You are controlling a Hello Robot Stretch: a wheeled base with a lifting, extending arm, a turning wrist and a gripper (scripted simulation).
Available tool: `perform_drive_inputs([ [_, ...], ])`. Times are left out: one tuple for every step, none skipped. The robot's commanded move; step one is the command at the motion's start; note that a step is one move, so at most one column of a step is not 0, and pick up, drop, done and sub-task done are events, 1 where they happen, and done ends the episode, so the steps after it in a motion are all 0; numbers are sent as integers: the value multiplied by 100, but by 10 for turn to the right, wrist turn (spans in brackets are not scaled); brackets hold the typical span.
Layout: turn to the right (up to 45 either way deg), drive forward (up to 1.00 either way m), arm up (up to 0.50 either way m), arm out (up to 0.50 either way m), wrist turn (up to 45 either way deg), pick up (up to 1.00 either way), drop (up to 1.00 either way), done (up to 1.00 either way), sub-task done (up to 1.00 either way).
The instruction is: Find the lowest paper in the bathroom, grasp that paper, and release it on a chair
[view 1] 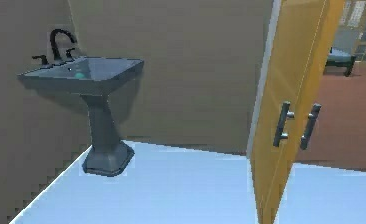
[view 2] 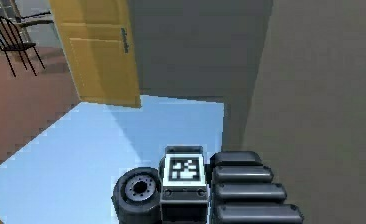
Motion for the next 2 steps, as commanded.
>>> perform_drive_inputs([
  [450,0,0,0,0,0,0,0,0],
  [150,0,0,0,0,0,0,0,0],
])
